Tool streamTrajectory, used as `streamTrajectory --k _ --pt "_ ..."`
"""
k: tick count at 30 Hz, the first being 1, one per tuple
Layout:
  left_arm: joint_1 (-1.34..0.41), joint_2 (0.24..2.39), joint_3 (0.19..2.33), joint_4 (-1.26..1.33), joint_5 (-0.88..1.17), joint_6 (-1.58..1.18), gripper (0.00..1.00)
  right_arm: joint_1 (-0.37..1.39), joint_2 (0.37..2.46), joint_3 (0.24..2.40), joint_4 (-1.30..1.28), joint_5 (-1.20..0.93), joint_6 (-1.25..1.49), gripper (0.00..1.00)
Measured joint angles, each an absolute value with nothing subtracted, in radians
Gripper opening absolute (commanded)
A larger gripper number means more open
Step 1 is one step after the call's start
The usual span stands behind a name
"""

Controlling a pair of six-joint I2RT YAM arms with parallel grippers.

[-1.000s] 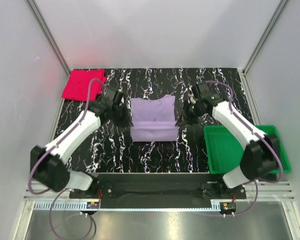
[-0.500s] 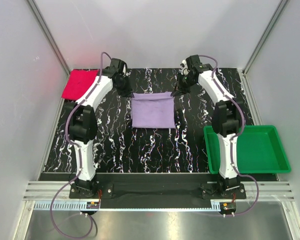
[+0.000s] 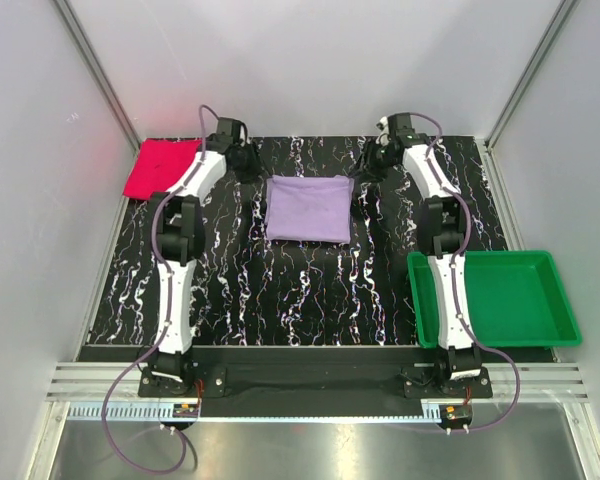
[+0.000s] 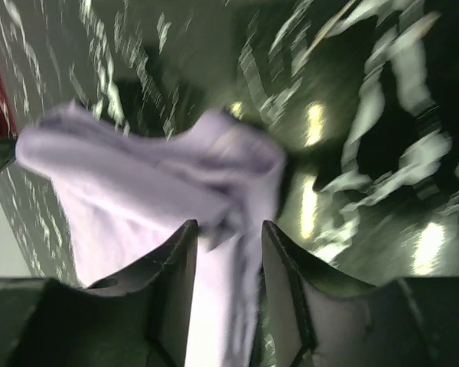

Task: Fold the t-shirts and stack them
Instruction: Fold the tshirt

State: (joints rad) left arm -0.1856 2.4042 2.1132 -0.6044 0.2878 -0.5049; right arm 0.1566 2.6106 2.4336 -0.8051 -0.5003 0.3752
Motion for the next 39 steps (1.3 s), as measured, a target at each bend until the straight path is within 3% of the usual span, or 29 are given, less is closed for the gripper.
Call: streamTrajectory --k 1,5,8,9,14,15,17,26,39 --pt "-0.174 2.405 2.113 -0.589 0.282 -0.512 0.53 0.144 2.63 2.458 -0.796 -0.498 0.383 0.5" --pt "-0.12 2.36 2.044 -0.525 0.266 -0.525 0.54 0.1 2.66 2.522 -0.792 -0.486 0.4 0.54" --pt "-0.086 2.249 1.905 -0.469 0.29 -0.537 0.41 0.088 2.583 2.403 -0.768 -0.487 0.409 0.52" --pt "-0.083 2.199 1.846 -0.441 0.311 -0.546 0.34 0.09 2.536 2.323 -0.749 -0.487 0.409 0.49" --pt "-0.15 2.026 1.618 -0.212 0.466 -0.626 0.2 0.147 2.356 2.052 -0.66 -0.512 0.449 0.32" --pt "-0.175 2.014 1.576 -0.146 0.502 -0.657 0.18 0.166 2.348 2.041 -0.638 -0.522 0.458 0.17" --pt "-0.217 2.019 1.524 -0.028 0.561 -0.719 0.13 0.198 2.346 2.027 -0.582 -0.546 0.479 0.08" --pt "-0.272 2.296 1.559 0.266 0.686 -0.937 0.09 0.25 2.377 1.826 -0.21 -0.636 0.68 0.04" --pt "-0.226 2.565 1.795 0.451 0.661 -1.086 0.1 0.215 2.592 1.881 0.238 -0.638 0.901 0.06"
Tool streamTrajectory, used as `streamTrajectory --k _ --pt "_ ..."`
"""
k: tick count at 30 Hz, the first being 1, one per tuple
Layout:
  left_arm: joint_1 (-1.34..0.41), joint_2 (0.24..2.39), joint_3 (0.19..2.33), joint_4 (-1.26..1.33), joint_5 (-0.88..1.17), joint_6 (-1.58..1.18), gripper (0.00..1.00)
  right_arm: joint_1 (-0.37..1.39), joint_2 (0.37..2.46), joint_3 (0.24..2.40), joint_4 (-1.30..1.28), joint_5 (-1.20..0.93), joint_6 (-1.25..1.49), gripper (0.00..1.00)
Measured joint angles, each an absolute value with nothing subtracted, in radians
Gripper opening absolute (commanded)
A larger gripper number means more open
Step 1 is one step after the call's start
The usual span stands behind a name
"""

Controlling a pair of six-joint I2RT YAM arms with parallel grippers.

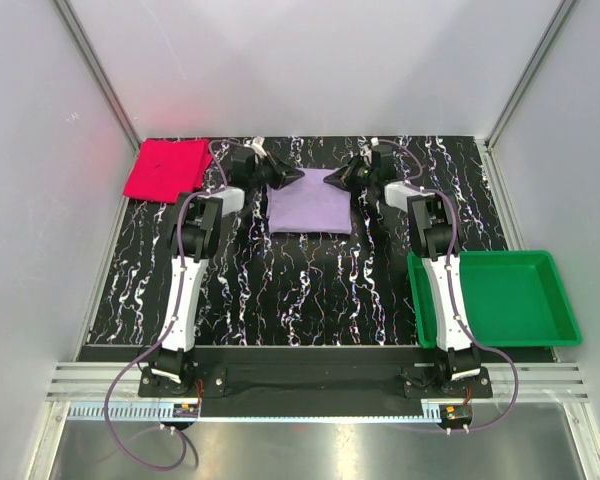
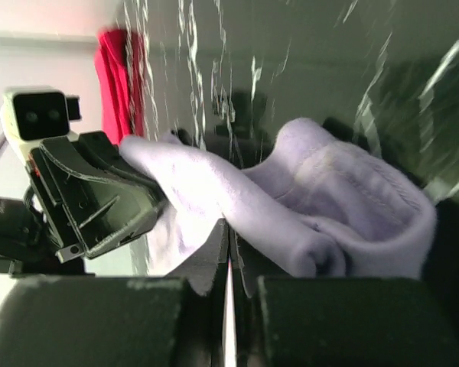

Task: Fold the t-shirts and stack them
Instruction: Fold the tshirt

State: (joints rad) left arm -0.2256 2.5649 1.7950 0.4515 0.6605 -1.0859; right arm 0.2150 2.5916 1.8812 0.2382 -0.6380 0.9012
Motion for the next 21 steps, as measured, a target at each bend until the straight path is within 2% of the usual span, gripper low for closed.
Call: streamTrajectory --k 6,11,15,17,20,21 --pt "-0.2 2.643 1.934 0.453 0.62 -1.111 0.11 0.182 2.642 1.911 0.34 -0.611 1.021 0.11" --pt "-0.162 2.651 1.936 0.429 0.592 -1.113 0.13 0.133 2.652 1.905 0.414 -0.582 1.145 0.23" --pt "-0.137 2.672 1.977 0.386 0.584 -1.115 0.13 0.096 2.658 1.918 0.427 -0.541 1.251 0.24" --pt "-0.126 2.674 1.99 0.352 0.579 -1.105 0.15 0.081 2.674 1.959 0.404 -0.521 1.308 0.23" --pt "-0.123 2.664 1.994 0.288 0.566 -1.057 0.27 0.073 2.699 2.052 0.305 -0.505 1.332 0.23" --pt "-0.125 2.656 1.99 0.27 0.564 -1.042 0.27 0.073 2.71 2.097 0.257 -0.498 1.328 0.23"
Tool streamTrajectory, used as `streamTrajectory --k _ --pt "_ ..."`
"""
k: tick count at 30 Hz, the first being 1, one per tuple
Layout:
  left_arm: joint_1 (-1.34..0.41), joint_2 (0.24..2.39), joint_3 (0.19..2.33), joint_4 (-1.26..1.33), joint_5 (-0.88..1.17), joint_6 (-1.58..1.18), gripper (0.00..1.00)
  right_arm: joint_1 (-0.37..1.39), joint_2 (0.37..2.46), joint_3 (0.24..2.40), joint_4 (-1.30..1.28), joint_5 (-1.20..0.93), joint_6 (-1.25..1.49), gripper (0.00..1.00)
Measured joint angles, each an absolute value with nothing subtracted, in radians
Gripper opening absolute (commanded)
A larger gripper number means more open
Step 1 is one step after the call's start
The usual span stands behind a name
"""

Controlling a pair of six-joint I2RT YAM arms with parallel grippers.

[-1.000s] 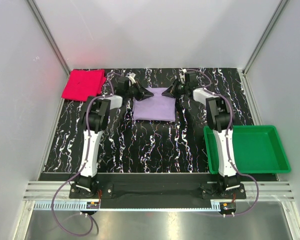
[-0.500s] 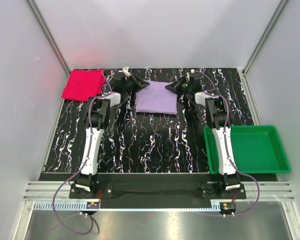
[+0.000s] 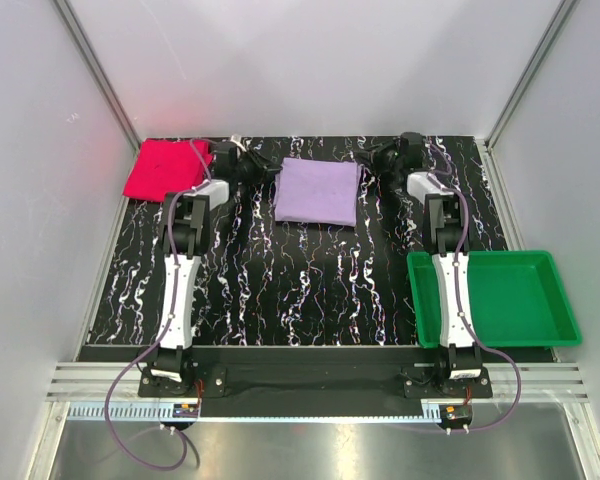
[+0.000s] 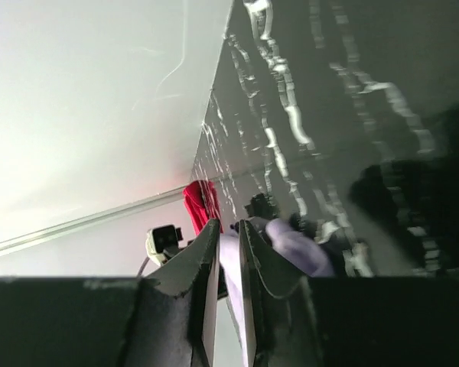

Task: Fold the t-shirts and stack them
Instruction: Fold the tshirt

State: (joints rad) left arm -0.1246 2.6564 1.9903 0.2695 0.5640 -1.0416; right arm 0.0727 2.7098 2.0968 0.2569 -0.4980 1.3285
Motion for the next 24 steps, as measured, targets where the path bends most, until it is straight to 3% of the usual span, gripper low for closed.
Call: streamTrajectory --k 4,6,7,10,11,16,19,21,23,24 --pt "-0.13 2.526 1.888 0.135 0.525 -0.921 0.46 0.076 2.702 2.219 0.055 -0.501 1.232 0.31" --pt "-0.134 2.411 1.827 0.031 0.495 -0.834 0.48 0.079 2.671 2.244 -0.09 -0.49 1.11 0.39" --pt "-0.136 2.346 1.8 -0.012 0.476 -0.79 0.49 0.081 2.643 2.237 -0.159 -0.483 1.037 0.5" --pt "-0.136 2.144 1.723 -0.136 0.416 -0.675 0.53 0.096 2.519 2.172 -0.344 -0.44 0.821 0.65" --pt "-0.135 2.073 1.699 -0.18 0.394 -0.646 0.55 0.107 2.477 2.162 -0.411 -0.419 0.737 0.74" --pt "-0.118 1.7 1.457 -0.276 0.266 -0.613 0.57 0.239 2.3 2.15 -0.627 -0.285 0.376 0.91" --pt "-0.106 1.51 1.267 -0.334 0.226 -0.642 0.56 0.366 2.221 2.103 -0.667 -0.223 0.212 0.88" --pt "-0.104 1.44 1.174 -0.371 0.218 -0.659 0.56 0.44 2.209 2.097 -0.687 -0.191 0.141 0.71" --pt "-0.104 1.394 1.095 -0.408 0.212 -0.67 0.56 0.505 2.21 2.098 -0.705 -0.165 0.074 0.77" --pt "-0.104 1.366 1.05 -0.419 0.21 -0.674 0.56 0.53 2.211 2.098 -0.717 -0.151 0.04 0.84"
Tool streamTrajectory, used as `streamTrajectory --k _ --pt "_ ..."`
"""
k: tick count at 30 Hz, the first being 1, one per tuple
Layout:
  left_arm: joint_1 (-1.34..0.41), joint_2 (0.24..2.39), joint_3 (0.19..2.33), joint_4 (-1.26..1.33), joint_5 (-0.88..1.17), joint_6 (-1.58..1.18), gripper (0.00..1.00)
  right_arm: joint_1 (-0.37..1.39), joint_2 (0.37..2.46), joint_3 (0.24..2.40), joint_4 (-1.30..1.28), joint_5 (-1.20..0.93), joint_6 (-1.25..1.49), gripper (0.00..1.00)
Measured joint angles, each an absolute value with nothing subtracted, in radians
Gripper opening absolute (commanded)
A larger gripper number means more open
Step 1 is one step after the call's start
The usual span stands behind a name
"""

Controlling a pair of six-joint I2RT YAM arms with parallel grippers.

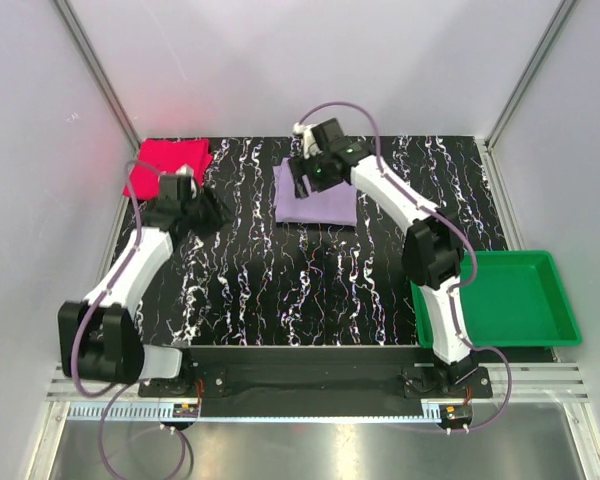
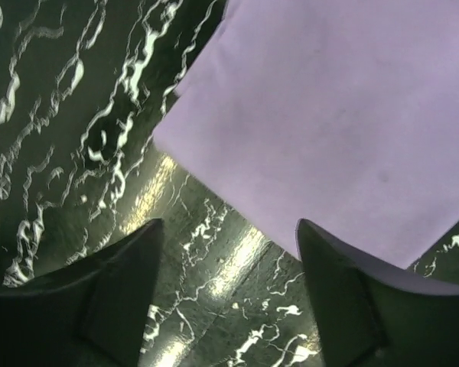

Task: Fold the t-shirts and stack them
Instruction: Fold the tshirt

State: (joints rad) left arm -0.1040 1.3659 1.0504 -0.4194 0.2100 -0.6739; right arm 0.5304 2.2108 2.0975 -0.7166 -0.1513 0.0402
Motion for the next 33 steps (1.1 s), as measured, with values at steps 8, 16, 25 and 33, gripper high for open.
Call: streamTrajectory --k 8,16,25,33 --pt "-0.076 1.042 0.819 -0.507 0.185 -0.697 0.62 0.632 2.224 2.069 -0.722 -0.057 -0.234 0.93" --pt "0.027 0.913 0.739 -0.575 0.18 -0.777 0.67 0.748 2.262 2.001 -0.651 0.053 -0.42 0.96" --pt "0.057 0.818 0.715 -0.689 0.145 -0.861 0.74 0.807 2.375 2.027 -0.568 0.153 -0.527 0.95" --pt "0.108 0.801 0.711 -0.755 0.127 -0.892 0.73 0.808 2.442 2.058 -0.471 0.228 -0.58 0.89"
